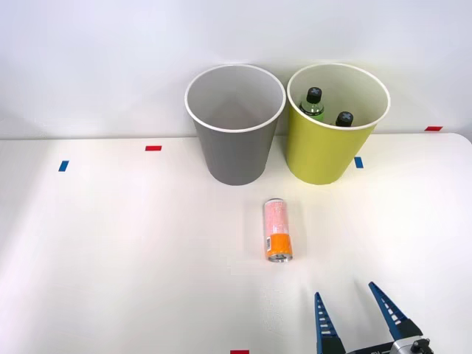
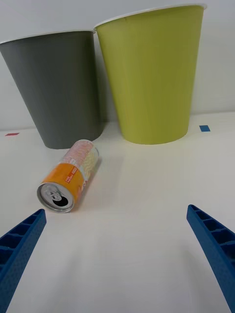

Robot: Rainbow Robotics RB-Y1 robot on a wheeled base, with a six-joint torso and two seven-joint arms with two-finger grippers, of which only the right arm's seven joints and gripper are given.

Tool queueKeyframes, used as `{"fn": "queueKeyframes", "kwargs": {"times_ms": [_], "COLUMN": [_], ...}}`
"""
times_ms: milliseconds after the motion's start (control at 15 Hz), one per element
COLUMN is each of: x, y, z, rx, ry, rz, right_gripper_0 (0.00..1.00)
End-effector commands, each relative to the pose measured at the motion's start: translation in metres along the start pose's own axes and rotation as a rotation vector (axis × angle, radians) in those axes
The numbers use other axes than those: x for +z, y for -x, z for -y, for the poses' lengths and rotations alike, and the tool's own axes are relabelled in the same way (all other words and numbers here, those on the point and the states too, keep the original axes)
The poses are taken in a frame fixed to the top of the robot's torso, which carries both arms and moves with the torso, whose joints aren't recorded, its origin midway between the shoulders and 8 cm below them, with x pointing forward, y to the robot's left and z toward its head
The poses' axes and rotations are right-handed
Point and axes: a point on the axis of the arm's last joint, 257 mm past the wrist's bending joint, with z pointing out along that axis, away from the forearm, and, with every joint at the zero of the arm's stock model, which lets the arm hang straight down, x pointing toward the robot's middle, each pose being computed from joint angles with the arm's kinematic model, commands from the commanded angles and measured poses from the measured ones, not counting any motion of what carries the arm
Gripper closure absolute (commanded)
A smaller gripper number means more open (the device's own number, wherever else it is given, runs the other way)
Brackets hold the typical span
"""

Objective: Put cans in the gray bin, plastic bottles in the light green bin

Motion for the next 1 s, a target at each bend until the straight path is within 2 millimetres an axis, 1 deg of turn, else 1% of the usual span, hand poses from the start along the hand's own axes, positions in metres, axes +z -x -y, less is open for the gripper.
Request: {"fn": "queueKeyframes", "kwargs": {"times_ms": [67,1000], "x": [0.0000,0.0000], "y": [0.0000,0.0000], "z": [0.0000,0.0000], "rx": [0.000,0.000], "ry": [0.000,0.000], "rz": [0.000,0.000], "right_gripper_0": [0.00,0.00]}}
